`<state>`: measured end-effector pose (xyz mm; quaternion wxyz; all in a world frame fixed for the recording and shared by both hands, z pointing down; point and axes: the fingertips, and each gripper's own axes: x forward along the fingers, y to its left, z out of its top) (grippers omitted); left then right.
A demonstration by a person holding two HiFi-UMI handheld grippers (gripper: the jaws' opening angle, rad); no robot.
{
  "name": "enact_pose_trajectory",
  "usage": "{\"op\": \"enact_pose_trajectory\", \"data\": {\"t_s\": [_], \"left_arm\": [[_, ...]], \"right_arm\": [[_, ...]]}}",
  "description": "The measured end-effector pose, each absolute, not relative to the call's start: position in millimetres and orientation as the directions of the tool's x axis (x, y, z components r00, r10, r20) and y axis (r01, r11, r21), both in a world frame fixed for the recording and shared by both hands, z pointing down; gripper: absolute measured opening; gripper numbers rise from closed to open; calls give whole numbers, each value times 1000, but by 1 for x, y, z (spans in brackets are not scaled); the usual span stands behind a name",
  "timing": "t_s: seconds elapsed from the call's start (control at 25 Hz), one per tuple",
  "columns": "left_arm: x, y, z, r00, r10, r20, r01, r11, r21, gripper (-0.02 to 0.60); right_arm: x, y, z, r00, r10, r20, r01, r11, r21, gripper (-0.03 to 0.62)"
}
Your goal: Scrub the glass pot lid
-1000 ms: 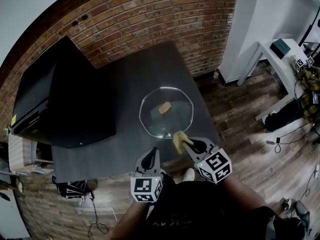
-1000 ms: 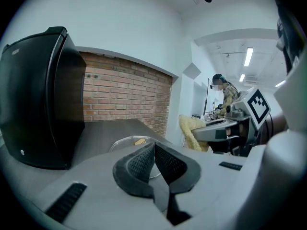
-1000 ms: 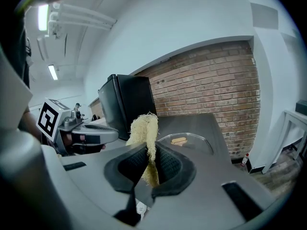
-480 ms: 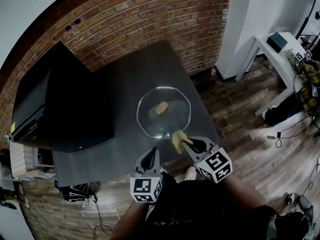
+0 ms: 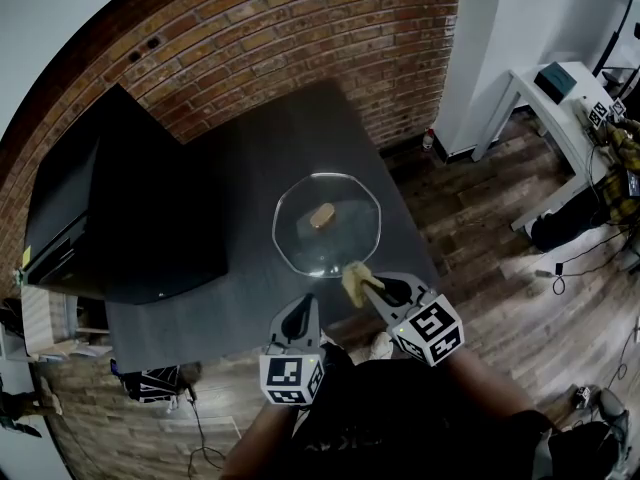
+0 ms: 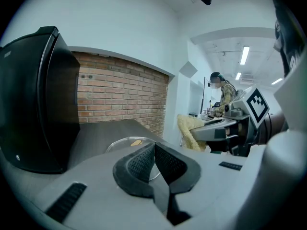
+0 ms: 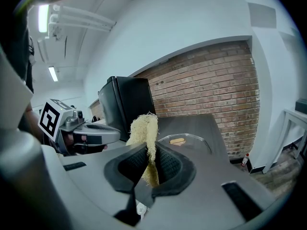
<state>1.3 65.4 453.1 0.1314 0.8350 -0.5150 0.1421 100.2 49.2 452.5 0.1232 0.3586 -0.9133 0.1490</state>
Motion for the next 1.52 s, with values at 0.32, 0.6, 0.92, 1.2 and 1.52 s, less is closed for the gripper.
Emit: {"op": "enact_pose_trajectory", "data": {"t_s": [0.32, 0.6, 0.92, 1.2, 1.52], "left_arm": [[2, 62, 454, 428, -824, 370, -899, -431, 80, 34], [2, 61, 453, 426, -825, 371, -900, -429, 79, 34], [1, 59, 452, 427, -826, 368, -899, -431, 76, 34], [2, 59, 452, 426, -826, 369, -899, -431, 74, 34], [3, 63, 451, 428, -826, 368, -898, -433, 73, 35]], "right_arm": [[102, 47, 455, -707, -616, 346, -696, 693, -189, 46], [101, 46, 455, -708, -613, 350, -695, 693, -192, 46], [100, 44, 453, -708, -618, 341, -697, 690, -196, 46], [101, 44, 453, -708, -618, 342, -697, 688, -202, 46], [102, 47, 453, -706, -619, 345, -699, 687, -198, 46]]}}
